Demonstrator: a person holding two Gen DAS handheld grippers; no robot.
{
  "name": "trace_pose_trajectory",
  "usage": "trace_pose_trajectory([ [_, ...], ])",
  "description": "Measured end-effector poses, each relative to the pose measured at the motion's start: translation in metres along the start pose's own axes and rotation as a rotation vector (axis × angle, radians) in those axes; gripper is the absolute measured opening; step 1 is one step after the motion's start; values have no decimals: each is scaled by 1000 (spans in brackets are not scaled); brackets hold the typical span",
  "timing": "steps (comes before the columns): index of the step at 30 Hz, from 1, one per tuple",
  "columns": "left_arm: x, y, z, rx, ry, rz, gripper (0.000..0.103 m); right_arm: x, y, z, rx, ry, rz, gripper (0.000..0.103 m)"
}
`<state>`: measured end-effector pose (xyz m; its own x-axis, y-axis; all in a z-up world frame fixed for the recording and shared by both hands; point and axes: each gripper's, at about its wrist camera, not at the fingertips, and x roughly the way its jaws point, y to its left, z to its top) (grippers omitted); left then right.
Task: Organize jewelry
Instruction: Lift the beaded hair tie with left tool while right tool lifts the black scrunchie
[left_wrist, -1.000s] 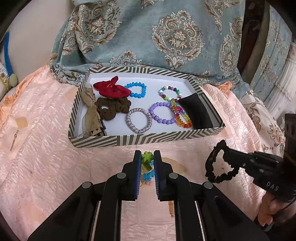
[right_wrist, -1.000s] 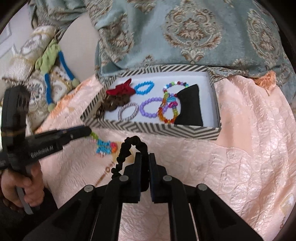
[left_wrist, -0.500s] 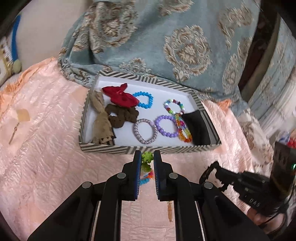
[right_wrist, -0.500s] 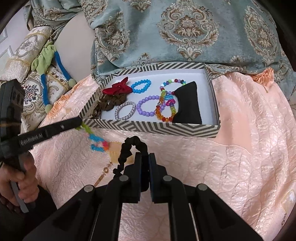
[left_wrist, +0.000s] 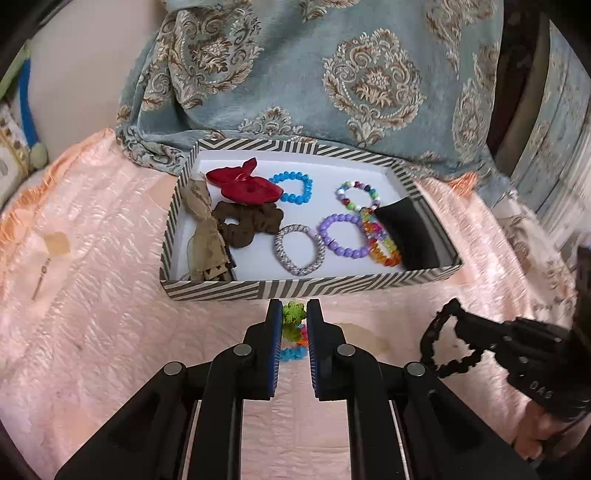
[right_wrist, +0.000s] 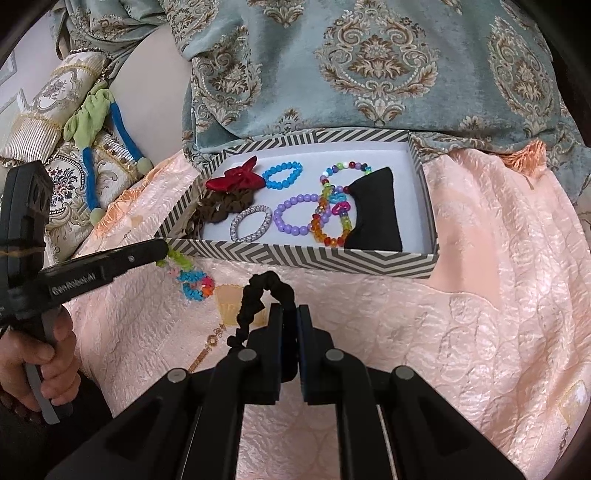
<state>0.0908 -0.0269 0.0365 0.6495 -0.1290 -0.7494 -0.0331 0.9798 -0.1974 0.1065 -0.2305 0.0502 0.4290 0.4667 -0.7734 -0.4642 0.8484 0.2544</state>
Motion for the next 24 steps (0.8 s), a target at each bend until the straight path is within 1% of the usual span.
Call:
trace_pose_trajectory([
  [2,0,-2,-1,17,-2,25,0,1,1,0,-8,2,-8,7],
  [12,0,-4,-2,37,-4,46,0,2,3,-1,-14,7,-25,7],
  [24,2,-5,-3,42,1,53,0,1,4,-1,-20,5,-24,7],
])
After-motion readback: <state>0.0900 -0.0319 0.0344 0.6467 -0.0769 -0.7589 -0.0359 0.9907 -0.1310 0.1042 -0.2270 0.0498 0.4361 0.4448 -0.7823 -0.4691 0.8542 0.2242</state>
